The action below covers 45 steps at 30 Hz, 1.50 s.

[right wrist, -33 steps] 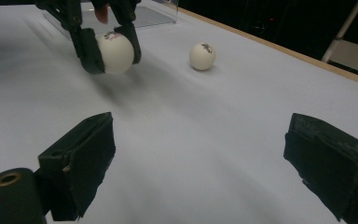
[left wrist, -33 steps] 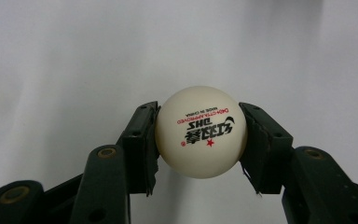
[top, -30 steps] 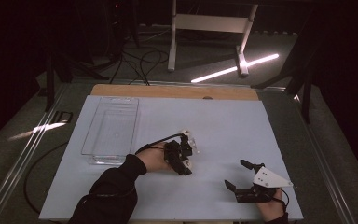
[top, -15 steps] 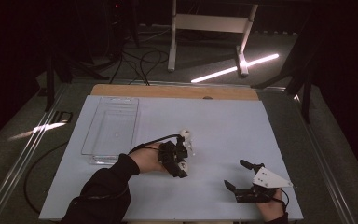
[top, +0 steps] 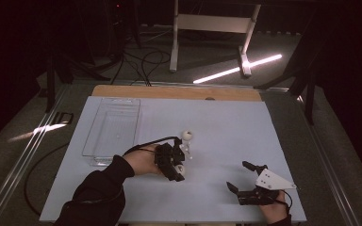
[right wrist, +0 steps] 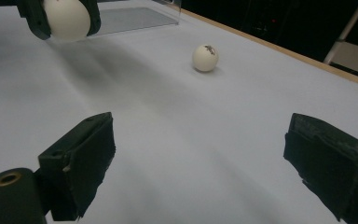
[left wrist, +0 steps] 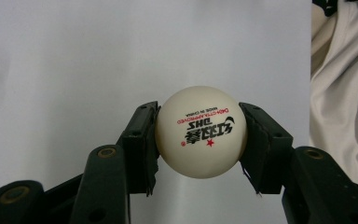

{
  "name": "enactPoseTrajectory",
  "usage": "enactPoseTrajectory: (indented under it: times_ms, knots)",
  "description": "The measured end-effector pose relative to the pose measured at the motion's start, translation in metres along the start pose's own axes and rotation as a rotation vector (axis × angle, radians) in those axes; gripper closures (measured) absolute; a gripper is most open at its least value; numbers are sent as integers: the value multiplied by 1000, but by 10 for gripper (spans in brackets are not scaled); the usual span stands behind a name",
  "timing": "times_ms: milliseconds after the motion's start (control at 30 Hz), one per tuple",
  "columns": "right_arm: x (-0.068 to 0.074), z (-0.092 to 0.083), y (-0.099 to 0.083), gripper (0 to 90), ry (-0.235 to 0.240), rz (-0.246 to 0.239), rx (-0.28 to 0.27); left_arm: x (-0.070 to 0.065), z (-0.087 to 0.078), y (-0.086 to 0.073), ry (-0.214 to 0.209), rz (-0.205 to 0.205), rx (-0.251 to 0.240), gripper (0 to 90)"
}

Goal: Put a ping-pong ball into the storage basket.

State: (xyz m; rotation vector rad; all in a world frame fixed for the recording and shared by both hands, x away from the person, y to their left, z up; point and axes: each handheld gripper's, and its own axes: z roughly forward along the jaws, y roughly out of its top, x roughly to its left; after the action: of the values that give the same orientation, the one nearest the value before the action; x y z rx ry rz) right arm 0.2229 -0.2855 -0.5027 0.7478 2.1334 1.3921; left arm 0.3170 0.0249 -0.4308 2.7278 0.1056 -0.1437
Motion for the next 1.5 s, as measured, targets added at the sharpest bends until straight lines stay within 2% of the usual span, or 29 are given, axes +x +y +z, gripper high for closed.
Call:
enactPoseTrajectory:
  times_ms: [200,300,400,533,900,1500]
  knots:
    - [0,-1,0,98,1,-6,-8,-4,-8,3,-1,26,-9,522]
    - [-1,-1,0,98,0,-5,-5,-7,-17,2,18,31,-16,522]
    - [0,-1,1,98,-6,-10,-9,-7,-22,1,19,31,-23,522]
    - [0,-2,1,97,-5,-5,-11,-7,-35,-4,41,23,-27,522]
    - [0,-3,2,96,4,-4,-27,-7,-49,-14,59,14,-43,522]
    - [1,-1,2,97,9,-11,-18,-6,-79,-16,81,19,-66,522]
